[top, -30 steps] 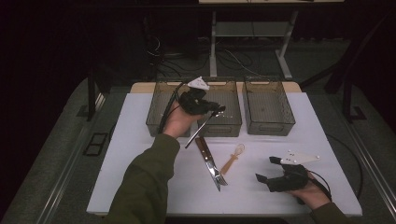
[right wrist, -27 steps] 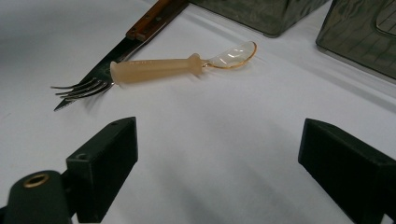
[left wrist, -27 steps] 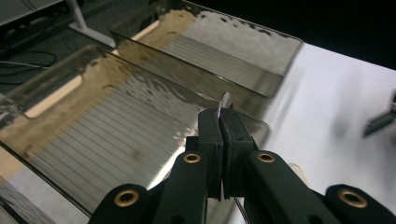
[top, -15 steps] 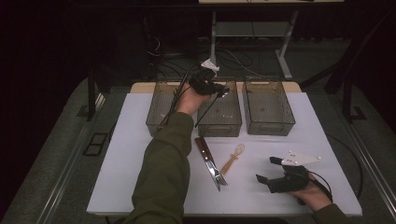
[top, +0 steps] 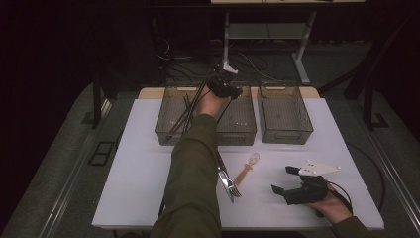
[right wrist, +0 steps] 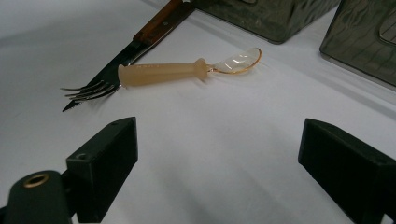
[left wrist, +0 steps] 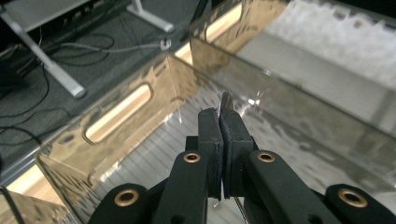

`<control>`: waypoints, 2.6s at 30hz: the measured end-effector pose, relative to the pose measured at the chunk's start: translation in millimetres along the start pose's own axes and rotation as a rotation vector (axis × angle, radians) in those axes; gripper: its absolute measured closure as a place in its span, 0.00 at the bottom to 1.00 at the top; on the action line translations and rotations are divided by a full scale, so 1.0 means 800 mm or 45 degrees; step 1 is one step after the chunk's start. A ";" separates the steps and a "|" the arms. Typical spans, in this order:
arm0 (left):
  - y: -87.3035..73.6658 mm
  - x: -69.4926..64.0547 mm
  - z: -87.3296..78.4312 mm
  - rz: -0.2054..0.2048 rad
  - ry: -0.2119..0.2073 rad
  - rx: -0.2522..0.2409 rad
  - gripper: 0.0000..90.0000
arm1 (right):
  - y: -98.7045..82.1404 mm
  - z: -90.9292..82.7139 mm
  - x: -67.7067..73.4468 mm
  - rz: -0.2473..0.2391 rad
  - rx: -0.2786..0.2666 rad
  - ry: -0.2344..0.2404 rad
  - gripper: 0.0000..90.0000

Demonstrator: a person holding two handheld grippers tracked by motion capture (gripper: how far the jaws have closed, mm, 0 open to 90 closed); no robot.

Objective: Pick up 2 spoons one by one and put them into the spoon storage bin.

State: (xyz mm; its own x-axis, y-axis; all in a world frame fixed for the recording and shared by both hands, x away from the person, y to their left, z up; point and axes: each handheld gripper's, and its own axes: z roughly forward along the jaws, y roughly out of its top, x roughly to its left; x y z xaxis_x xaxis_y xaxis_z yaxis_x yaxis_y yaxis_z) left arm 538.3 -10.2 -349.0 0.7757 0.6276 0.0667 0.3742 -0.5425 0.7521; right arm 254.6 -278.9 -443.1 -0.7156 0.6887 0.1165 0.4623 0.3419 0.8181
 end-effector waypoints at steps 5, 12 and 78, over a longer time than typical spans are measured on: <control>-0.004 -0.006 0.017 0.003 0.009 0.046 0.98 | 0.000 0.000 0.000 0.002 -0.001 -0.004 0.13; -0.010 -0.015 0.035 0.016 0.018 0.115 0.98 | 0.000 0.000 0.000 -0.003 -0.004 -0.002 0.13; -0.246 -0.115 -0.187 -0.009 -0.152 -0.127 0.11 | 0.015 0.002 -0.005 0.075 0.137 0.102 0.18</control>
State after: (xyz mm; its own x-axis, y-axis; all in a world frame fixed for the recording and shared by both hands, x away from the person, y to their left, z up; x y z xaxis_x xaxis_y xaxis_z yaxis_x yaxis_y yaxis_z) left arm 317.2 122.7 -405.2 0.8303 0.5572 -0.0124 0.3321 -0.4768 0.8139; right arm 264.0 -276.6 -434.9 -0.7232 0.6578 0.2106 0.5551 0.3721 0.7439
